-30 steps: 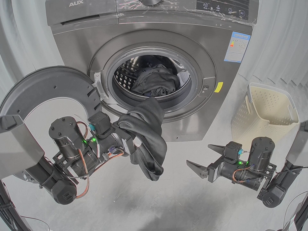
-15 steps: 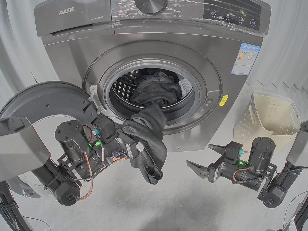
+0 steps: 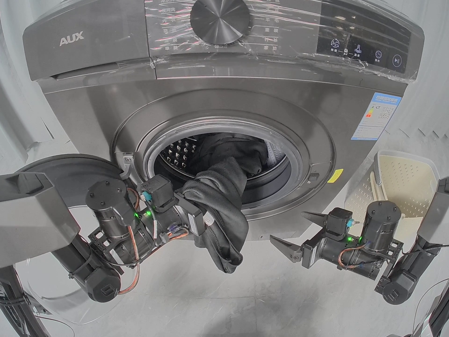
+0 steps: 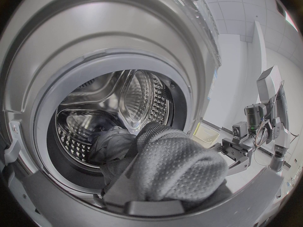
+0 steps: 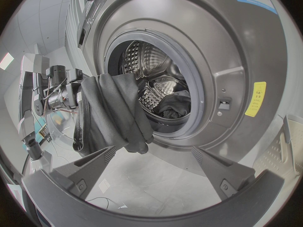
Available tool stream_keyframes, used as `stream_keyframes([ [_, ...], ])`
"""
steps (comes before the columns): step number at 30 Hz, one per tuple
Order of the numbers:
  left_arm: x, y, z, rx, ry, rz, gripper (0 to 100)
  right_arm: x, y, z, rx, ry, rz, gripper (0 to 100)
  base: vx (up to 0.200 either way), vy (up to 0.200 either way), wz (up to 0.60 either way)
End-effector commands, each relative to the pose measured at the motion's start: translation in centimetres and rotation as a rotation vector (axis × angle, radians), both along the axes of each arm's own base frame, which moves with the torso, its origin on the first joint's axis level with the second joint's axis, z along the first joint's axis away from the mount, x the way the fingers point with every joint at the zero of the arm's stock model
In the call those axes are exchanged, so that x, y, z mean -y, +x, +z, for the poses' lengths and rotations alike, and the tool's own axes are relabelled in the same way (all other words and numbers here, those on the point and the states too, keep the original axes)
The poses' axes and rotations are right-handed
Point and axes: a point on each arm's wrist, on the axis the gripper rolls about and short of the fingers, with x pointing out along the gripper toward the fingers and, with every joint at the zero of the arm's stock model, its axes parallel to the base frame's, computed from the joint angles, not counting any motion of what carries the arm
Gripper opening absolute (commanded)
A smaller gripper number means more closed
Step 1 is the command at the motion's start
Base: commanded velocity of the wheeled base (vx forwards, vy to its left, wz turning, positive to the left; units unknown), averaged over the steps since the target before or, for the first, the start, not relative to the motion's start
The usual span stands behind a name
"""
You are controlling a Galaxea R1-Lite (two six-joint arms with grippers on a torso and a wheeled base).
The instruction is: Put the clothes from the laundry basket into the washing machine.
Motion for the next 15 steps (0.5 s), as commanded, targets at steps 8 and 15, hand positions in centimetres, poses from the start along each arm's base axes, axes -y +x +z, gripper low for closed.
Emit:
stream_keyframes([
  [8,0.5,-0.3,-0.9,-0.026,0.02,-0.019,0,-0.1,0.0,-0.1,-0.004,-0.002,0.003,100,0.0,0.0,0.0],
  [15,2.3,-2.0,-2.0,-0.062,0.047,-0.092,0,-0.4,-0.2,-0.1,-0.003,-0.001,0.015,100,0.086,0.0,0.0],
])
